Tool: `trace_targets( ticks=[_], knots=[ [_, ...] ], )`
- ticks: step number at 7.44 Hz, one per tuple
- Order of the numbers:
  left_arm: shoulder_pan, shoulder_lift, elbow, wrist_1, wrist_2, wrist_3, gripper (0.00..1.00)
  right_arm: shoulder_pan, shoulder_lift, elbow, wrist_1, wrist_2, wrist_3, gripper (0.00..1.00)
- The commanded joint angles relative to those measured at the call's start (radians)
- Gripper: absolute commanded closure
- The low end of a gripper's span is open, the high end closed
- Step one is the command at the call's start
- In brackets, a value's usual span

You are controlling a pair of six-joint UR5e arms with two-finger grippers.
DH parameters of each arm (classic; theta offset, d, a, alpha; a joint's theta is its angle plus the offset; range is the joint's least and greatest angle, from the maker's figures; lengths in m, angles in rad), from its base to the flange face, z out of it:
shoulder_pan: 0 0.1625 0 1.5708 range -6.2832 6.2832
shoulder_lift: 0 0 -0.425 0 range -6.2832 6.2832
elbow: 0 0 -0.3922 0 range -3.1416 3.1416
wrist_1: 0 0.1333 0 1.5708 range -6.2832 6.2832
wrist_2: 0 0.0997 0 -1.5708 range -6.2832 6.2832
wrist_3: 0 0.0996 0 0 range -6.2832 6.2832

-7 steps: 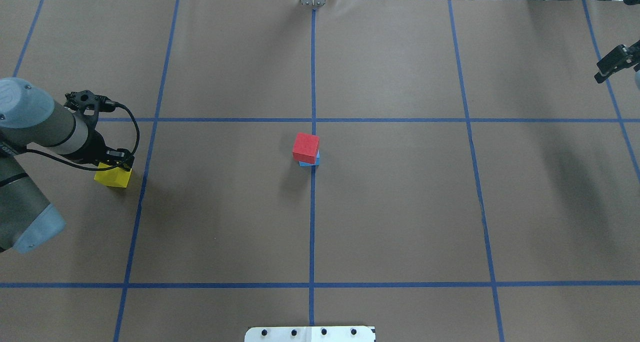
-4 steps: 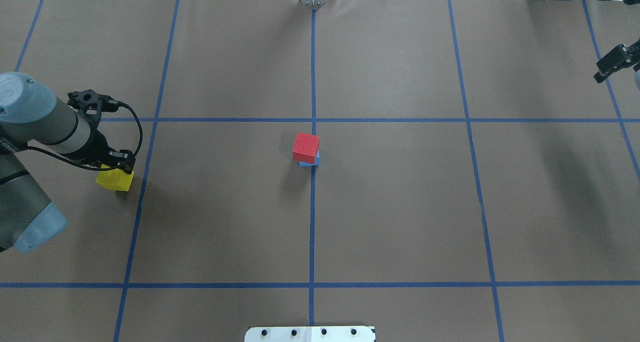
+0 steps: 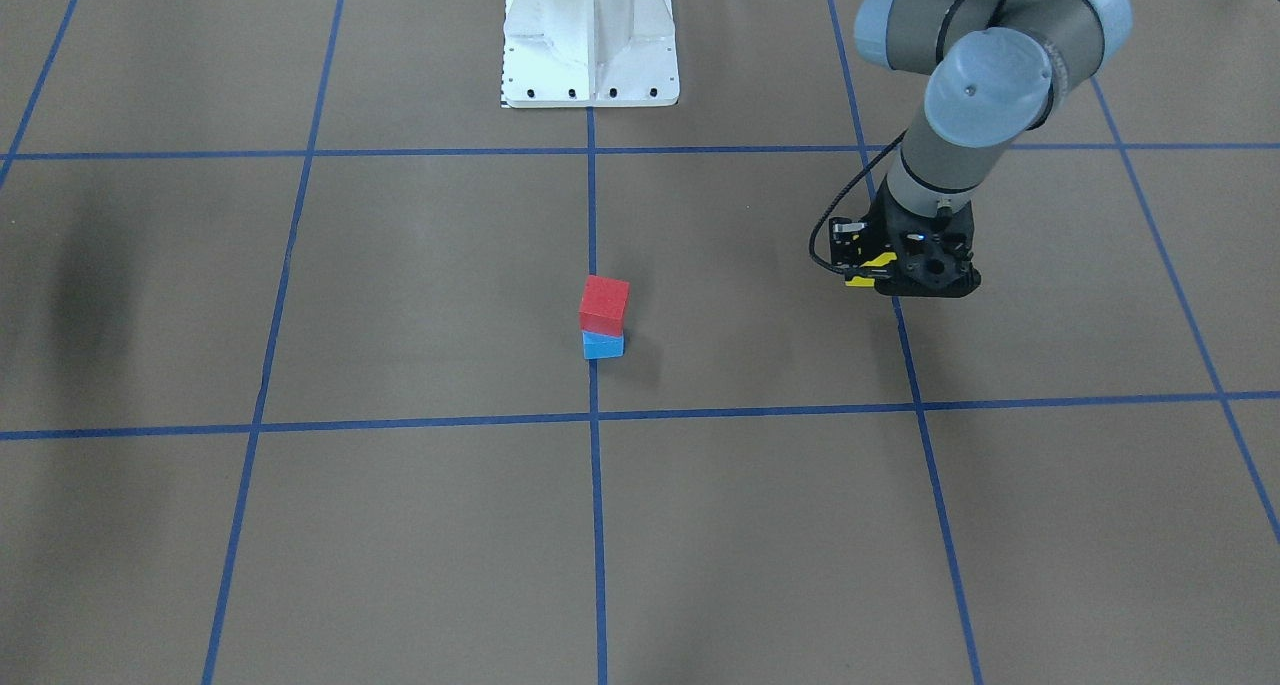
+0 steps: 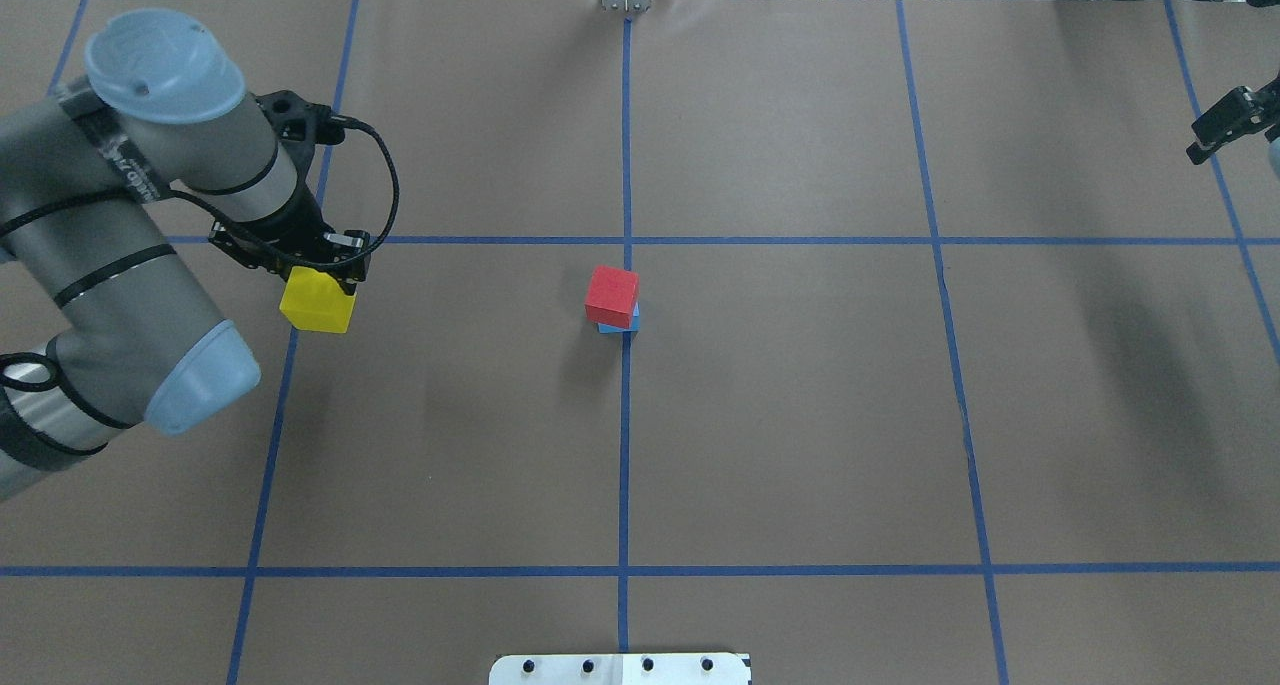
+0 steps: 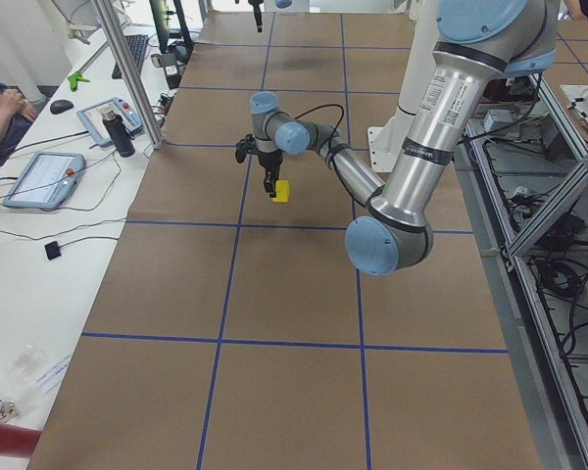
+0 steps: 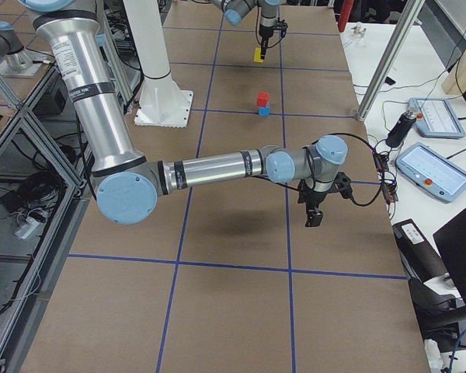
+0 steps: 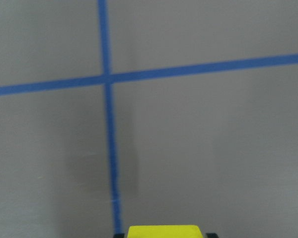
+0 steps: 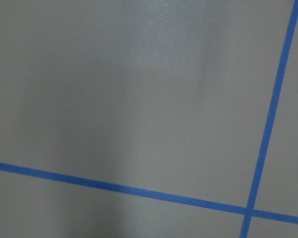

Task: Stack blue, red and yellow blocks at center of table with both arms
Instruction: 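Carry the yellow cube above the red cube with the left gripper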

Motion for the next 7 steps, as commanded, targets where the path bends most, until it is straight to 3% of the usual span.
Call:
trace_targets(
  ticks=[1,3,4,7],
  knots=[
    [0.003,-0.270,0.123,0.143,-0.003,-0.012,1.00,0.000,0.002,-0.002,0.000,-0.001,0.000,0.00],
    [0.029,-0.502,0.357,0.142,-0.007,-0.051,1.00,0.000,0.004,-0.002,0.000,-0.002,0.000,0.00],
    [0.060,-0.581,0.428,0.126,-0.006,-0.111,1.00,0.000,0.005,-0.002,0.000,-0.002,0.000,0.00],
    [0.129,-0.589,0.522,0.027,0.005,-0.133,1.00,0.000,0.004,-0.011,0.002,-0.004,-0.001,0.00]
  ],
)
